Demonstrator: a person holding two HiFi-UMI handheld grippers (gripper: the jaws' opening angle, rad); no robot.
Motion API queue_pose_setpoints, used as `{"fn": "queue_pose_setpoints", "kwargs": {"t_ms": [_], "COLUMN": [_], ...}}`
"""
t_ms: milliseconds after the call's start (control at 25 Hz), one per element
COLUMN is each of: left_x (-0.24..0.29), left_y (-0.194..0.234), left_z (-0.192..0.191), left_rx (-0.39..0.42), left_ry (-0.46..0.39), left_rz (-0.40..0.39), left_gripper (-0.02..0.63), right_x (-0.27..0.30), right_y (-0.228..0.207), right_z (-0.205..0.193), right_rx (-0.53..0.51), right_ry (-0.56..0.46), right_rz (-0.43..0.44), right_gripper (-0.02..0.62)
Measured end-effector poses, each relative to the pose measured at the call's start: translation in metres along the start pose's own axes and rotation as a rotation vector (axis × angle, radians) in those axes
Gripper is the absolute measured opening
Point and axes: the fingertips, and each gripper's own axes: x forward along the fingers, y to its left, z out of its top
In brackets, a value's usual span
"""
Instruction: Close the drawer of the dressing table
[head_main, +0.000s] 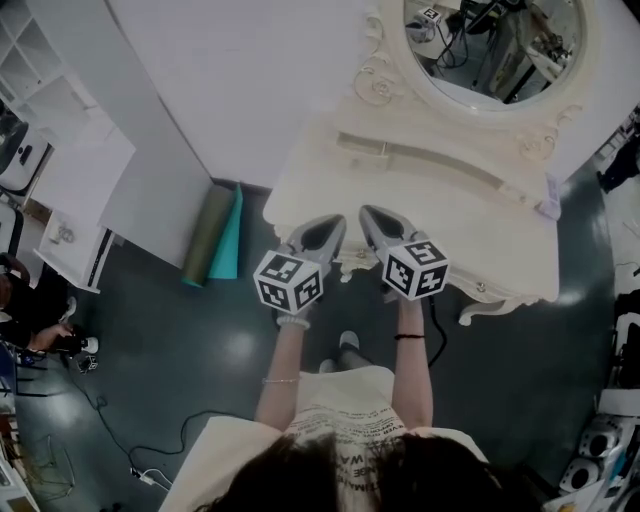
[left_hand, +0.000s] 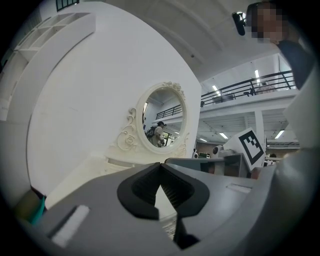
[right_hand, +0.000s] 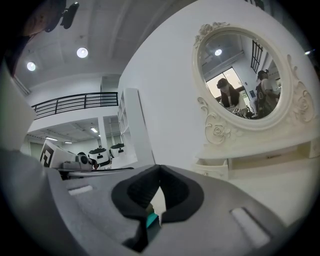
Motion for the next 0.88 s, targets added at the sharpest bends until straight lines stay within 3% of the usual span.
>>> {"fn": "queue_pose_setpoints", "kwargs": {"t_ms": [880], "left_x": [0.062], "left_y": [0.034], "left_z": [-0.011], "left_rx": [-0.024], "left_ry": [0.048], "left_rz": [0.066], "left_gripper": [0.0], "right_x": [0.053], "right_y": [-0.058], "right_z": [0.006], "right_rx": [0.025], "right_ry": [0.062], "right_rz": [0.082], "right_gripper": [0.003]}}
